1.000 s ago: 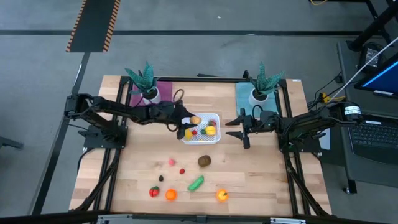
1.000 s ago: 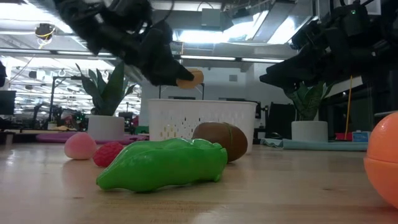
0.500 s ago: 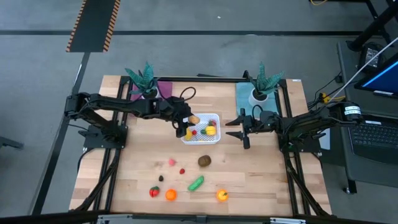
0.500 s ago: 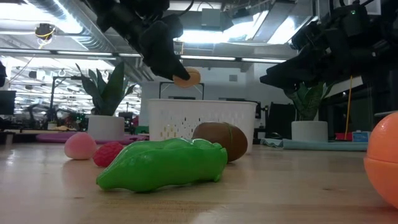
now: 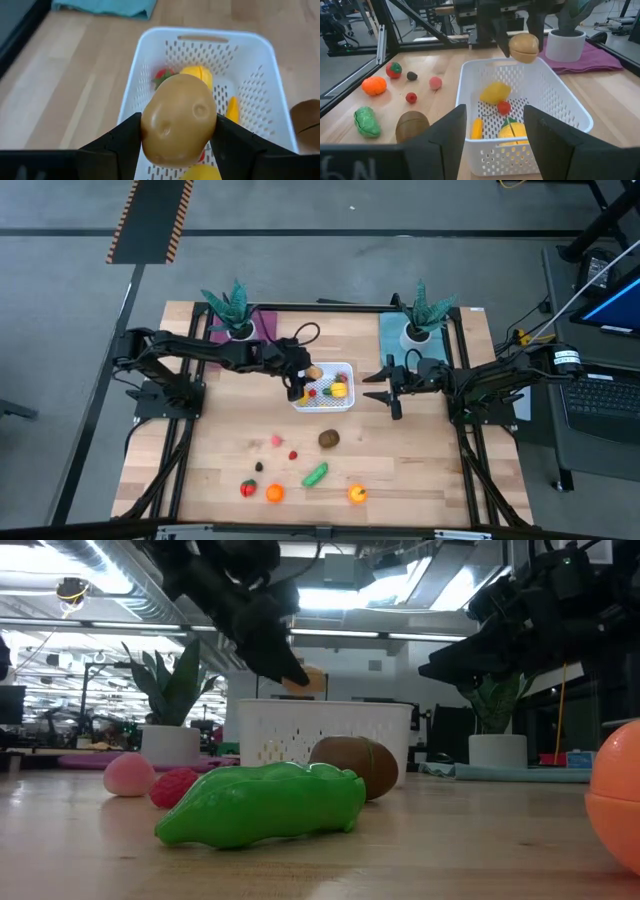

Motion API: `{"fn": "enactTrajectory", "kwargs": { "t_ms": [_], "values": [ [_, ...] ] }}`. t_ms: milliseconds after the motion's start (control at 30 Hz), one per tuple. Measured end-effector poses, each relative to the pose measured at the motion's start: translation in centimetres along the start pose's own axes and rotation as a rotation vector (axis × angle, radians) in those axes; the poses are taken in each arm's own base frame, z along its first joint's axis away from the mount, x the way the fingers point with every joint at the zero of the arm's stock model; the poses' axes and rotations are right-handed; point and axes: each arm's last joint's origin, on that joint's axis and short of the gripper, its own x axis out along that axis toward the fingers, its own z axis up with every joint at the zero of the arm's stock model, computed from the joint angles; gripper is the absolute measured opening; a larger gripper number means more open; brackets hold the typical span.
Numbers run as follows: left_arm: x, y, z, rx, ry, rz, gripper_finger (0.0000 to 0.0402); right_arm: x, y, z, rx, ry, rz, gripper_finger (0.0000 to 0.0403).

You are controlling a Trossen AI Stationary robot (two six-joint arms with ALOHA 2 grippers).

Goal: Pick and placing Produce into tupperware
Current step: Put the brown potato into the white bin, then put the pink peach into the white bin

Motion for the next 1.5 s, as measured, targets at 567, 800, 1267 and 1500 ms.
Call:
{"fn": "enactTrajectory", "kwargs": {
  "t_ms": [567,800,1267,1500],
  "values": [
    [3.8,0.0,-2.2,0.002,0.119,0.004,0.0199,0.0,0.0,-0.2,0.002,0.018,-0.001,0.0200],
    [3.8,0.0,-2.2,0.002,0.119,0.004,0.0200,0.0,0.0,-0.2,0.002,0.019,-0.001,0.0200],
    [3.8,0.4,-2.4,0.010,0.140,0.112,0.0231,0.0,0.0,-0.2,0.003,0.020,-0.001,0.0200],
    [3.7,0.1,-2.3,0.016,0.135,0.107,0.0233,0.0,0.0,-0.2,0.003,0.020,-0.001,0.0200]
  ]
}}
